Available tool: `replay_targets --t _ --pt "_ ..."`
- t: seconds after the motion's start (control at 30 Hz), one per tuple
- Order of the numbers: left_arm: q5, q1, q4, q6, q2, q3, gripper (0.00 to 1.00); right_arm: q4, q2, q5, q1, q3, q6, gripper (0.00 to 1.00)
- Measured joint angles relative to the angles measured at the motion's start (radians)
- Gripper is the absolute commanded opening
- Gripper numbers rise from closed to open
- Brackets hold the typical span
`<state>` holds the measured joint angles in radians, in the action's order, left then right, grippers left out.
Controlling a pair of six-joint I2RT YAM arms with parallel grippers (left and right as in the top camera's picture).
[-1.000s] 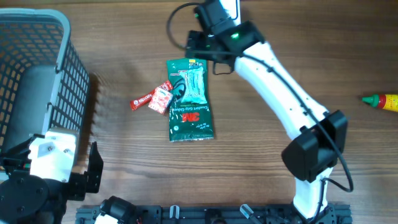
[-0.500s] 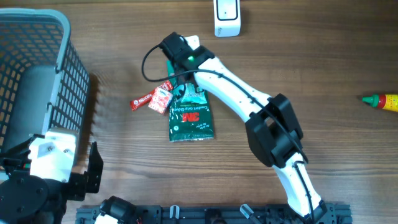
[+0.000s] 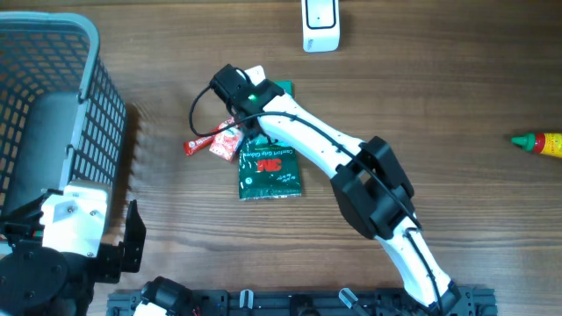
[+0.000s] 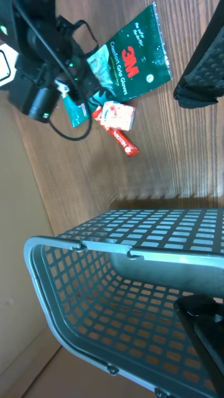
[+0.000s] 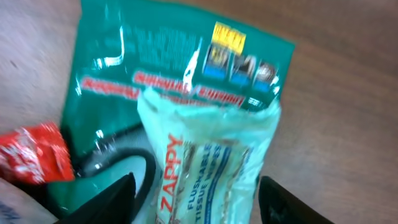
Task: Scan the item barcode
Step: 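Grasp the light-green ZAPPY pouch on the gloves pack with the right gripper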
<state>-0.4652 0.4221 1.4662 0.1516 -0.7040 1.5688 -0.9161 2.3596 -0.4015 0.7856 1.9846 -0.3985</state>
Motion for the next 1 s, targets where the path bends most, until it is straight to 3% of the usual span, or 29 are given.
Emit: replay_targets --t 0.33,0.53,0.57,0.67,0.87,1.0 --pt "0.0 0.0 0.0 0.0 0.0 0.0 1.0 -0.016 0.005 -0.018 0.023 0.0 -0.016 0.55" --pt "0.0 0.0 0.0 0.0 0.0 0.0 1.0 -0.023 0.032 -0.031 0.023 0.0 -0.019 0.45" --pt "0.0 0.0 0.0 0.0 0.0 0.0 1.0 -0.026 0.041 -0.037 0.023 0.0 -0.019 0.35" --pt "0.0 0.0 0.0 0.0 0.0 0.0 1.0 -0.034 0.061 -0.077 0.023 0.0 -0.021 0.2" --pt "0.0 0.0 0.0 0.0 0.0 0.0 1.0 -0.045 0.06 -0.106 0.024 0.011 -0.011 0.04" --pt "0.0 0.0 0.0 0.0 0.0 0.0 1.0 -0.058 0.06 -0.104 0.024 0.015 0.0 0.04"
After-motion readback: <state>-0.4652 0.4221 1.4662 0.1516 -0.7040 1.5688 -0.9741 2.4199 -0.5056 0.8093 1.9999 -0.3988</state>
